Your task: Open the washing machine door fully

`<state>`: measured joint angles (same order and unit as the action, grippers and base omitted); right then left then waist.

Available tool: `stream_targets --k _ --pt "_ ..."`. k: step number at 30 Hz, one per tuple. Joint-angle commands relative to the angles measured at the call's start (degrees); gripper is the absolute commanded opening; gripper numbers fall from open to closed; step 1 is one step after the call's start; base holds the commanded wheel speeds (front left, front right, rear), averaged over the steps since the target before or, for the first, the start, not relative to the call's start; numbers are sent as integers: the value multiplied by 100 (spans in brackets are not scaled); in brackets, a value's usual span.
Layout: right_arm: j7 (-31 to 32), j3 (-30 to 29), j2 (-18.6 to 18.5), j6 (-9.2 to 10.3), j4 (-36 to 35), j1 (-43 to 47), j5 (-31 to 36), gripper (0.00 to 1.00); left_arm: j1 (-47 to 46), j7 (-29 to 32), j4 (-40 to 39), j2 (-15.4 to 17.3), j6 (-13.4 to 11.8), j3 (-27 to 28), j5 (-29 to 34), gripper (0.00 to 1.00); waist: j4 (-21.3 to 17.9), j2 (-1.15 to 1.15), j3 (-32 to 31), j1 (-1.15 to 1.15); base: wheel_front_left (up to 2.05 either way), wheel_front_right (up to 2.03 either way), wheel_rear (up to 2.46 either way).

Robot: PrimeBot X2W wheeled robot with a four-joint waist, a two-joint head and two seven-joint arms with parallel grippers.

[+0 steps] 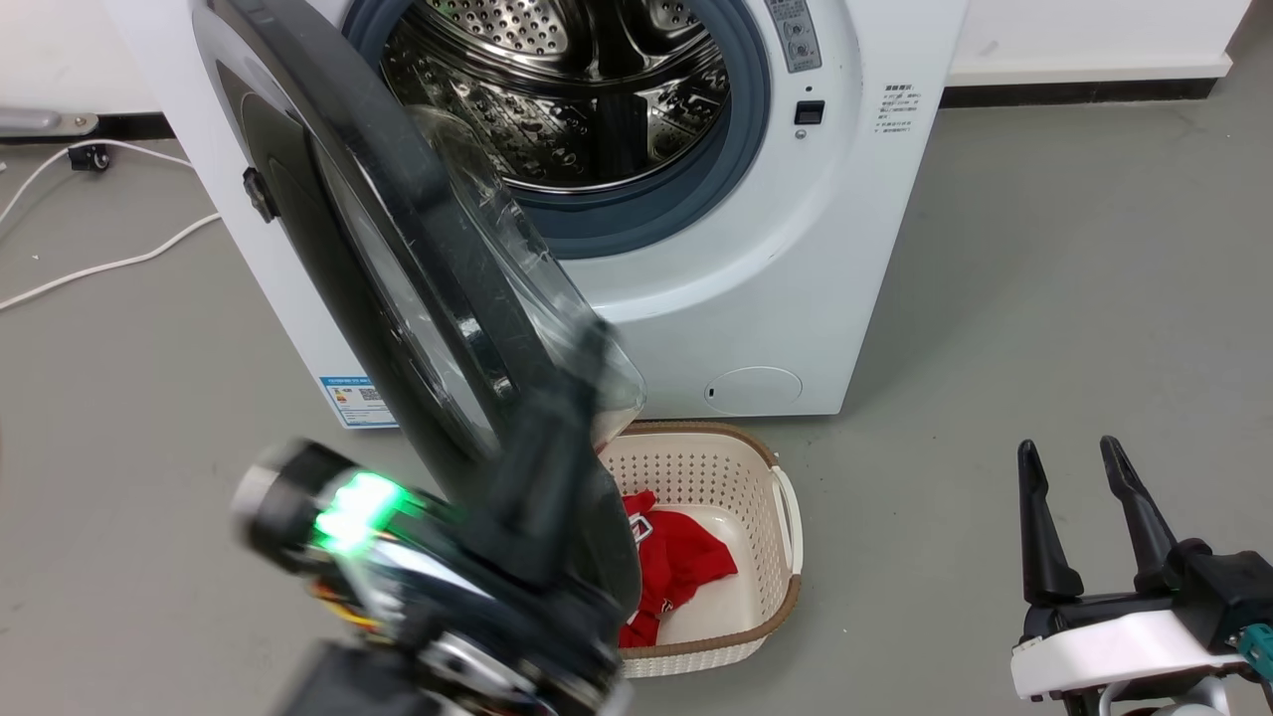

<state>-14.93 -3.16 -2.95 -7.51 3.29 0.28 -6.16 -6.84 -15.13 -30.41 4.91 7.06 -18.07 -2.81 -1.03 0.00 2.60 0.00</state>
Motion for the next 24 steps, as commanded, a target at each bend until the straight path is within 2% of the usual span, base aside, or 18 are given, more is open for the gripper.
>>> stream_targets --k 1,5,10,19,24 --pt "-29 25 16 4 31 1 -68 100 286 -2 524 258 31 -614 -141 0 17 0 -18 0 0 0 0" --pt "-28 42 15 4 43 27 -88 100 539 -3 1073 483 40 -911 -247 0 24 0 -28 0 0 0 0" --pt "-3 42 15 4 61 59 -102 100 792 -6 1744 572 42 -1046 -408 0 46 0 -33 0 0 0 0" --pt "51 99 14 4 90 14 -182 100 530 -6 2455 410 45 -1180 -593 0 42 0 -2 0 0 0 0" --pt "67 99 15 4 66 9 -236 100 350 -6 2715 343 -4 -953 -639 0 -5 0 48 0 0 0 0"
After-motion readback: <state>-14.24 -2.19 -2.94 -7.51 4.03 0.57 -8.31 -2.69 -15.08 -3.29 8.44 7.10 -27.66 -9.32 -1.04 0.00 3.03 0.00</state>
